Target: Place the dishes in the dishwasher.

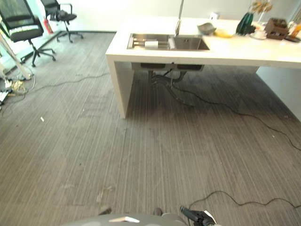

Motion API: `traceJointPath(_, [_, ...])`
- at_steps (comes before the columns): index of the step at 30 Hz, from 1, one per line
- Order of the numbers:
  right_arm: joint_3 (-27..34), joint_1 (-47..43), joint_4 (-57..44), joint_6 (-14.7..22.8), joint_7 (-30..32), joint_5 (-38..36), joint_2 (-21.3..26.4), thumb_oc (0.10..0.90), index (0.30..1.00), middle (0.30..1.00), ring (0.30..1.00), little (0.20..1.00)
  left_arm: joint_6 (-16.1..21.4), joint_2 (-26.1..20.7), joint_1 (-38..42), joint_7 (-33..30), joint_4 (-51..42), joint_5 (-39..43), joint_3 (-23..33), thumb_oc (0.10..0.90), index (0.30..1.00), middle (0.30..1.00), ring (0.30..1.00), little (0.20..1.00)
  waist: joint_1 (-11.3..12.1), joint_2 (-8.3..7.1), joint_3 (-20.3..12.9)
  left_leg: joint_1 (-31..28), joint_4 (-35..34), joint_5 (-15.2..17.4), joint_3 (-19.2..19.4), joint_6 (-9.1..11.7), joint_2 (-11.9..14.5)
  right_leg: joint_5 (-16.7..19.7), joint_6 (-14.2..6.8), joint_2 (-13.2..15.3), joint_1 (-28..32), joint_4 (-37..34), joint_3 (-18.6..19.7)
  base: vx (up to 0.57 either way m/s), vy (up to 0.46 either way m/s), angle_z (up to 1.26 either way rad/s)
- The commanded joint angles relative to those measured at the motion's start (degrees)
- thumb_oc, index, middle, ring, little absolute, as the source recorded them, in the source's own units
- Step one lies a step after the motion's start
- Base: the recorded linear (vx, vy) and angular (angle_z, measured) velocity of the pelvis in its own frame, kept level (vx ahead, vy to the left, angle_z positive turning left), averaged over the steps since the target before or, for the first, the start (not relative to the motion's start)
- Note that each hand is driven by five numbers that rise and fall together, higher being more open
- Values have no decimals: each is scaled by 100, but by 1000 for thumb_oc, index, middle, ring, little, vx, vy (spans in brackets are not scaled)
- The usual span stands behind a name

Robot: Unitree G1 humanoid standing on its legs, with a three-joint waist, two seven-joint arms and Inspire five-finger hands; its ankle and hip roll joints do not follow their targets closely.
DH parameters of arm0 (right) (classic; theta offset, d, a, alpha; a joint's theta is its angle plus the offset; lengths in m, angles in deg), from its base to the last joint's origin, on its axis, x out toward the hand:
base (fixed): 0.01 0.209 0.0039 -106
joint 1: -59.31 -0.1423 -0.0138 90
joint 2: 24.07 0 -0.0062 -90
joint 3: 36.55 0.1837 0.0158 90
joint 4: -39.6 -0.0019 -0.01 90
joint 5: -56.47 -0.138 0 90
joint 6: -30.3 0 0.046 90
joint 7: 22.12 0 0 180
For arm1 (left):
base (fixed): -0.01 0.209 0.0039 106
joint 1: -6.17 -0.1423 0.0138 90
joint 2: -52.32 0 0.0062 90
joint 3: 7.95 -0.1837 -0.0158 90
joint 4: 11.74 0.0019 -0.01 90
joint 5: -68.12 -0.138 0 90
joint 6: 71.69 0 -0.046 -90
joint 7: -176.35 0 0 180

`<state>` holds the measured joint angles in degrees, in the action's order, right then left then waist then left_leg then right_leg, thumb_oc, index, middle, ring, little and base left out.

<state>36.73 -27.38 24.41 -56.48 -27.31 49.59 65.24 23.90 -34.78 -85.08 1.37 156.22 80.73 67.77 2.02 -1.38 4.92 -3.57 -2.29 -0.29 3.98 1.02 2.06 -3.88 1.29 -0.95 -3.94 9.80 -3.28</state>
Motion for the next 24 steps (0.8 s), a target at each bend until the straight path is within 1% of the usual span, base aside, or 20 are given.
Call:
traceJointPath(1, [-359,-168,-168,192,71,197,-61,800,900,900,900,900,179,246,345,-18,131,-325,112,800,900,900,900,900,-30,-52,104,-370,-271,16,-9,25,-370,405,-599,153,1236,-1437,22,19,1,-4])
traceJointPath(6, [-343,-268,-20,175,130,140,-199,800,900,900,900,900,135,239,432,-43,251,-351,228,800,900,900,900,900,1,-76,63,-459,-271,64,-40,24,-362,360,-584,151,1329,-1462,-5,27,-3,4])
traceJointPath(9, [-364,-291,-27,170,152,121,-265,800,900,900,900,900,113,247,422,-82,302,-560,186,800,900,900,900,900,-10,-86,30,-492,-271,88,-42,28,-354,335,-581,145,1364,-1471,-5,36,-4,4])
traceJointPath(16, [-440,-370,37,152,262,326,-266,800,900,900,900,900,32,180,477,-141,455,-718,278,800,900,900,900,900,-9,-109,-40,-557,-271,135,-42,32,-345,294,-579,138,1434,-1480,-6,13,-3,-1])
traceJointPath(24, [-412,-443,50,145,334,326,-270,800,900,900,900,900,14,151,471,-230,511,-731,352,800,900,900,900,900,-12,-114,-89,-582,-271,156,-36,32,-339,276,-579,133,1445,-1480,-9,0,0,0])
